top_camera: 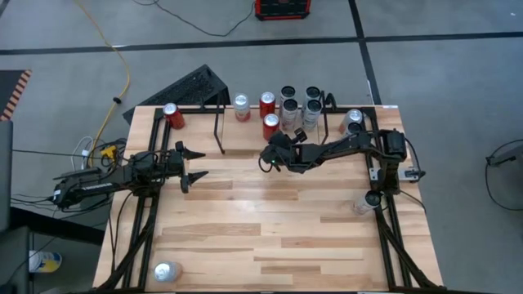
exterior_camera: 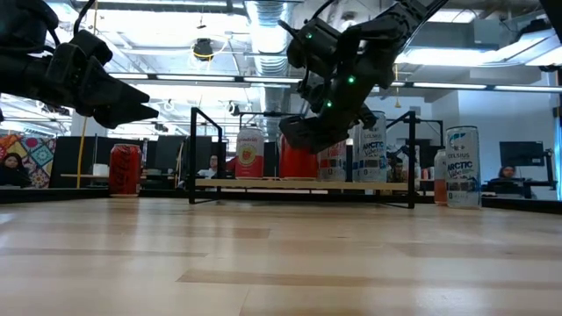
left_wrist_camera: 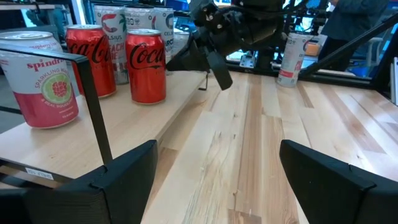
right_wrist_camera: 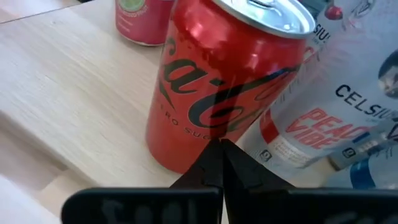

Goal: Place canned beverage on shelf
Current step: Put the bottom red black soda can on the shelf aligned with the other red black soda can

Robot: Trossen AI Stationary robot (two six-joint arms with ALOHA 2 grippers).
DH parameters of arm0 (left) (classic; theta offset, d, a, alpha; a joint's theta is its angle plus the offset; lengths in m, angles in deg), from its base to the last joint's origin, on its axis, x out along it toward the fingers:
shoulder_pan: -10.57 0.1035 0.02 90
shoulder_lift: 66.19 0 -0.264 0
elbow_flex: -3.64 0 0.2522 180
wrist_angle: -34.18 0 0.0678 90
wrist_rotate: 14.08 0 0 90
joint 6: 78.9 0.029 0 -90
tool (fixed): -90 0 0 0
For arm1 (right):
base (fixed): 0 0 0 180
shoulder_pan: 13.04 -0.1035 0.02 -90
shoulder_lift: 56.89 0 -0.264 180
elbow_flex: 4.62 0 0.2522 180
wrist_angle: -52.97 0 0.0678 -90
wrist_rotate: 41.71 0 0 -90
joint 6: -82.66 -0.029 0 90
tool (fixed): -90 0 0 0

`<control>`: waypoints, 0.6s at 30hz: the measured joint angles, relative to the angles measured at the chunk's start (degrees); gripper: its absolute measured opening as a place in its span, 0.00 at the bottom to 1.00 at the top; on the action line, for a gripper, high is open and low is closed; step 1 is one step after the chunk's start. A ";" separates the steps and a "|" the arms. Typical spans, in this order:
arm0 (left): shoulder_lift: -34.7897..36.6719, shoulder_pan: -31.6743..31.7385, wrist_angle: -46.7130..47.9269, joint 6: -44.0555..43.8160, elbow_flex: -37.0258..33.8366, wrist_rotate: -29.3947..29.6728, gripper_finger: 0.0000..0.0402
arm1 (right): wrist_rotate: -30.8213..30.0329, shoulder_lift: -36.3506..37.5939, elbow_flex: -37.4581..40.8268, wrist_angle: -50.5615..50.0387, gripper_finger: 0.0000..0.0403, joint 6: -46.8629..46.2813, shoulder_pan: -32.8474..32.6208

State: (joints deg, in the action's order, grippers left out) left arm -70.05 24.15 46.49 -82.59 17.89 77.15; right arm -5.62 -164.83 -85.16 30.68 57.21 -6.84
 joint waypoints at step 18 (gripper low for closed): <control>0.00 -0.01 0.00 0.00 0.00 0.01 0.80 | 1.36 0.00 0.07 2.45 0.05 5.08 3.72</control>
State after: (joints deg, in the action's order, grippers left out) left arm -70.05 24.14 46.49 -82.59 17.89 77.16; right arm -4.27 -164.83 -85.10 33.13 62.29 -3.12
